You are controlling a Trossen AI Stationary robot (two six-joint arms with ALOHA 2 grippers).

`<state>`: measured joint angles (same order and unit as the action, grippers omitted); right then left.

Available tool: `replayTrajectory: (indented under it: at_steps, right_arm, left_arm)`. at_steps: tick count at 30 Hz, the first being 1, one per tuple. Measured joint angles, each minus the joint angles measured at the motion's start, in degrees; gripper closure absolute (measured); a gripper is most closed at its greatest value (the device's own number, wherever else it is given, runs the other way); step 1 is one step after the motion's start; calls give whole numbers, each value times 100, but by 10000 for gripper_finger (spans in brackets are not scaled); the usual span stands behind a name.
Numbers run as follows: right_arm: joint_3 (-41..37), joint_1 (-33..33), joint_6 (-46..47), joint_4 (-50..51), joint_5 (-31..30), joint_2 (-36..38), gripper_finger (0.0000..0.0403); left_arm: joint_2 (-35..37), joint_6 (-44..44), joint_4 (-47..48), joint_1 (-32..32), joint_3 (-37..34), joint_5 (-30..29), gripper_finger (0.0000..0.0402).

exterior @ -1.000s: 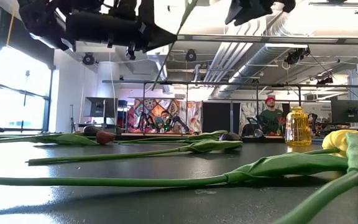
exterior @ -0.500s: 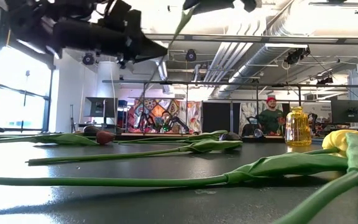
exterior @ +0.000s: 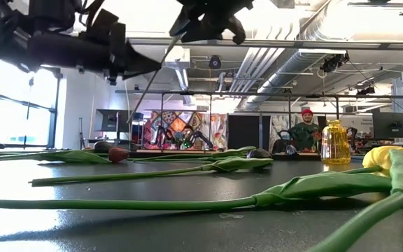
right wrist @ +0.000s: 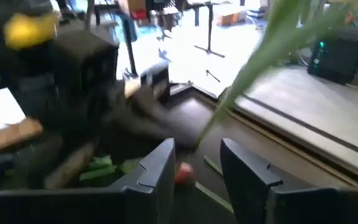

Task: Sort flowers into vase by color
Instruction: Put the top yellow flower into the green vase

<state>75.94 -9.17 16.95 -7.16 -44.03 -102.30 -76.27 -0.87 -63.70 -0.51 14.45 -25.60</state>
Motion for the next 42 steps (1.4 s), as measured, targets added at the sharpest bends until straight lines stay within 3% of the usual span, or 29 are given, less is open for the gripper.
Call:
replayTrajectory:
  at_steps: [8,12,16,22,34,38,42]
  right_arm:
    - [2,546,-183,-384,943,-46,214]
    - [2,750,-627,-1239,1522,-276,185]
    - [2,948,-645,-1624,1901,-462,182]
    - [2,1051,-682,-1794,1878,-470,228]
    - [2,1145,-519,-1765,2353,-470,391]
    - [40,1157,-579,-1096,2235,-411,393]
    - [289,1128,-821,85,1545,-230,398]
  left_arm:
    - [-2,-238,-1248,0,-522,-221,401]
    - [0,-204,-1260,0,-530,-152,401]
    - [-2,-130,-1253,4,-530,-143,401]
    - [-4,-126,-1230,15,-530,-134,401]
    - [-7,-265,-1071,15,-528,143,396]
    - [-7,-343,-1129,-33,-519,142,374]
    - [-7,-432,-1092,-150,-482,146,339]
